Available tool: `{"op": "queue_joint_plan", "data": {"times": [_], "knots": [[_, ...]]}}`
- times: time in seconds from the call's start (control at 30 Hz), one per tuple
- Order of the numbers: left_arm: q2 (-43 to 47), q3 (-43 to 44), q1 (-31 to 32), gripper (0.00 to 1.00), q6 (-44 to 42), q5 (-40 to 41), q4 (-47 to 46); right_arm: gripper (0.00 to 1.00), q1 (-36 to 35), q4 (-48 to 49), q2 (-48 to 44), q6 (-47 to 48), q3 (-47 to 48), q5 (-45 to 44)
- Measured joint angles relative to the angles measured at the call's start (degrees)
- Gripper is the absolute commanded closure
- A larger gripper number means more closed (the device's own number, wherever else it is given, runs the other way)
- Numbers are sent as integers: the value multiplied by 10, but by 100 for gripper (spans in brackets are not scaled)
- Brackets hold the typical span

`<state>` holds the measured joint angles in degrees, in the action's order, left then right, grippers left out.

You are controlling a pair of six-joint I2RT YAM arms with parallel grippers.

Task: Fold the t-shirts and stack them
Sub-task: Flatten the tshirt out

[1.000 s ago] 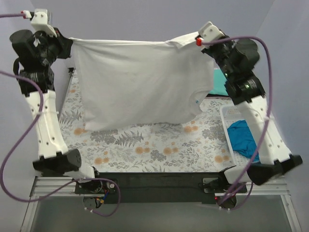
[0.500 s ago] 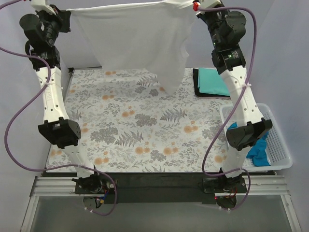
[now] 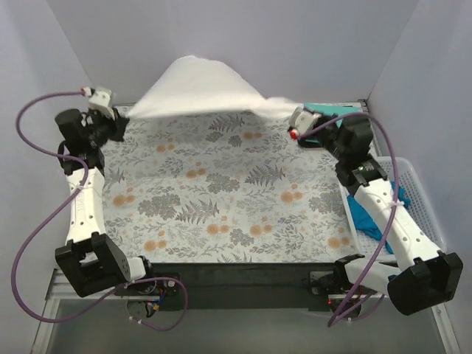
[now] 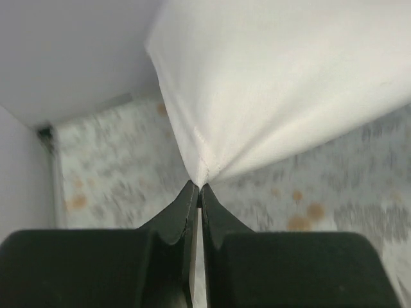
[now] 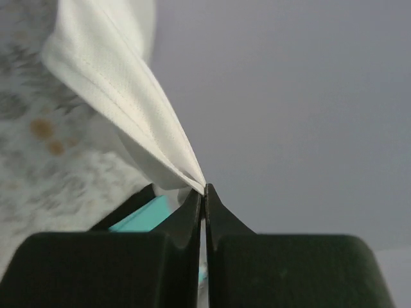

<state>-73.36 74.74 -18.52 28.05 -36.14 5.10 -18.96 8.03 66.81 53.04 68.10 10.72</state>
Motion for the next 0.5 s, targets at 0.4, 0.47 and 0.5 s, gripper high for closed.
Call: {"op": "queue_joint_plan", "data": {"times": [0.4, 0.47, 0.5], "knots": [[-63, -305, -13, 100, -198, 32, 204, 99, -104, -216, 3, 70, -272, 46], [-91, -305, -14, 100, -216, 50, 207, 99, -117, -241, 38, 56, -270, 45], [-101, -307, -16, 100, -223, 56, 210, 99, -121, -255, 54, 49, -270, 45]]}}
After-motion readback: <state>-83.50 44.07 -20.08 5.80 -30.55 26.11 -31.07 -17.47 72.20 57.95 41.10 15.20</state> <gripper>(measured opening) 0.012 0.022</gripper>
